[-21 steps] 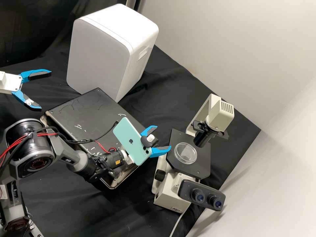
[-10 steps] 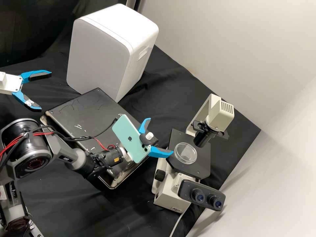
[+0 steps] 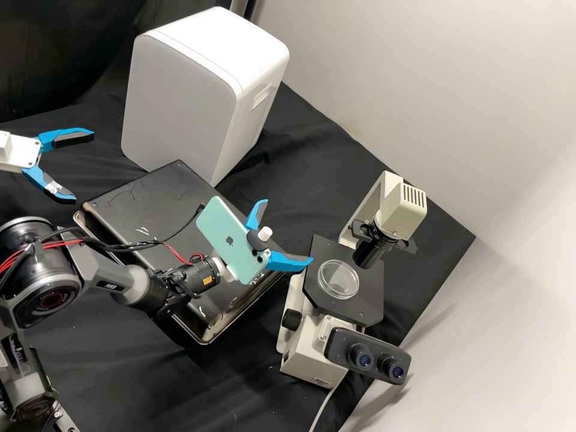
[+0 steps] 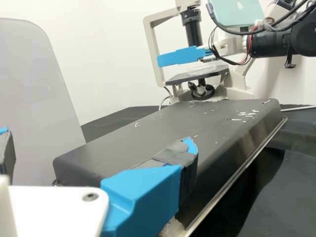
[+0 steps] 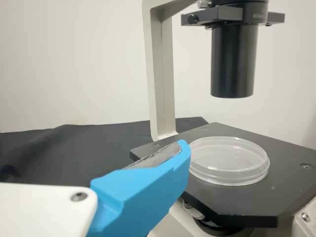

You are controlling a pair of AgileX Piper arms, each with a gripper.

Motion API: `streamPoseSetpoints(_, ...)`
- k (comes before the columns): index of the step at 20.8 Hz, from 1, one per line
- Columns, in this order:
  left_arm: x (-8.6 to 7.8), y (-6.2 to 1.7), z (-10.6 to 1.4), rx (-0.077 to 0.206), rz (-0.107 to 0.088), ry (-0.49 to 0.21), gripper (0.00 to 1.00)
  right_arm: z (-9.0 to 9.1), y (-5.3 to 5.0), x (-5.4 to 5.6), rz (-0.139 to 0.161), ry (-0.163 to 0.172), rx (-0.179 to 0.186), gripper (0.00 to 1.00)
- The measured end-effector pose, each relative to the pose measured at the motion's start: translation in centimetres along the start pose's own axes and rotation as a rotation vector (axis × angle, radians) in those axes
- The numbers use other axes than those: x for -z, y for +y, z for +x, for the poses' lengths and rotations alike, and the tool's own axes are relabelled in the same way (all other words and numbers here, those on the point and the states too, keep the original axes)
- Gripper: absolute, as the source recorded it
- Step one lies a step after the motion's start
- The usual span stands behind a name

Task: Place the petri dish on the bench

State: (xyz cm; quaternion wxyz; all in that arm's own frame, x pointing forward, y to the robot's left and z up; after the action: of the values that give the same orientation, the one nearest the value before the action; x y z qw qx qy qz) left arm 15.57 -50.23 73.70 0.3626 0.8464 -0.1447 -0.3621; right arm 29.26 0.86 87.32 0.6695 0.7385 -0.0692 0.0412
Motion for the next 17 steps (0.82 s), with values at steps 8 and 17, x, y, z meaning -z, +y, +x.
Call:
streamPoseSetpoints(8, 0.0, 0.00, 0.0, 0.000, 0.000, 0.000, 1.00, -0.2, 1.8, -1.6, -0.006, -0.054, -0.060, 1.00)
streamPoseSetpoints(17, 0.0, -0.19, 0.1, 0.010, -0.005, 0.000, 1.00, 0.0, 2.0, -3.2, -0.013, -0.107, -0.068, 1.00)
